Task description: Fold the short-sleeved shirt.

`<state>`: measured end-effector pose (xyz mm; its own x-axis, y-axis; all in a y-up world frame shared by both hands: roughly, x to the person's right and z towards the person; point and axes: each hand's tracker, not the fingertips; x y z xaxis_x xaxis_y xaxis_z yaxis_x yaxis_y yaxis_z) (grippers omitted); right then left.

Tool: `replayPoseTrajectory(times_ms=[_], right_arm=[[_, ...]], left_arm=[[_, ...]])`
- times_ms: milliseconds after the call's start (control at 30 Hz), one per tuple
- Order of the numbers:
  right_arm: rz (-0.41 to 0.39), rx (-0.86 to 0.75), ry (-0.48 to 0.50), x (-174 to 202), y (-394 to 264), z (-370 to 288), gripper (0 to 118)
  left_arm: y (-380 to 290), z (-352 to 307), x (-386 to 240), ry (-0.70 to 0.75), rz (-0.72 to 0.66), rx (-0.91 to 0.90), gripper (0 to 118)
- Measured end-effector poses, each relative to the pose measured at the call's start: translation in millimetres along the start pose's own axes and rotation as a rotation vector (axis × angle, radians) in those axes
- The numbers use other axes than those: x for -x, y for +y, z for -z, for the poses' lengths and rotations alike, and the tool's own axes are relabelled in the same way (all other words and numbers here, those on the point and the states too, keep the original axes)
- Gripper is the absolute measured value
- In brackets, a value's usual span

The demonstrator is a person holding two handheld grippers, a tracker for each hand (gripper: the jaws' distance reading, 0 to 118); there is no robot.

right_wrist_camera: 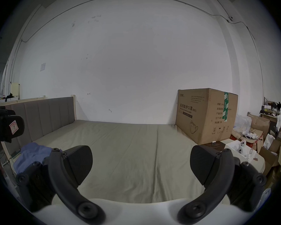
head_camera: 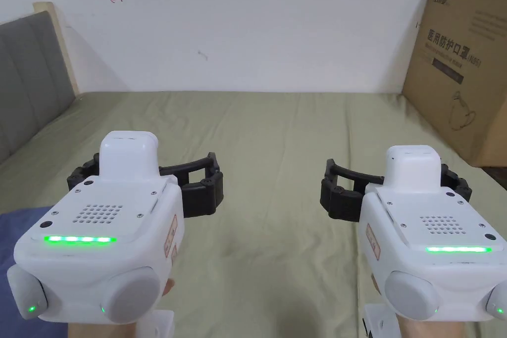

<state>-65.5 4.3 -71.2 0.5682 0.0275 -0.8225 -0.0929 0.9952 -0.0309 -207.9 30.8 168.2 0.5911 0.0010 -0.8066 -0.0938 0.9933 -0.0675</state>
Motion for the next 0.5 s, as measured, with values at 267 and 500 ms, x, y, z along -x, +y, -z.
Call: replayPoseTrajectory(times_ms=[267, 500], right_arm=[[-0.024, -0.011, -0.002, 2.2, 1.1, -3.0, 16], [0.041, 0.034, 0.032, -1.5, -0.3, 1.7, 0]], left_arm=[[-1.1, 0.4, -5.0, 0.041, 0.054, -0.026, 5], [-0.9, 2.9, -3.7, 0.001, 0.033, -0.016, 0]])
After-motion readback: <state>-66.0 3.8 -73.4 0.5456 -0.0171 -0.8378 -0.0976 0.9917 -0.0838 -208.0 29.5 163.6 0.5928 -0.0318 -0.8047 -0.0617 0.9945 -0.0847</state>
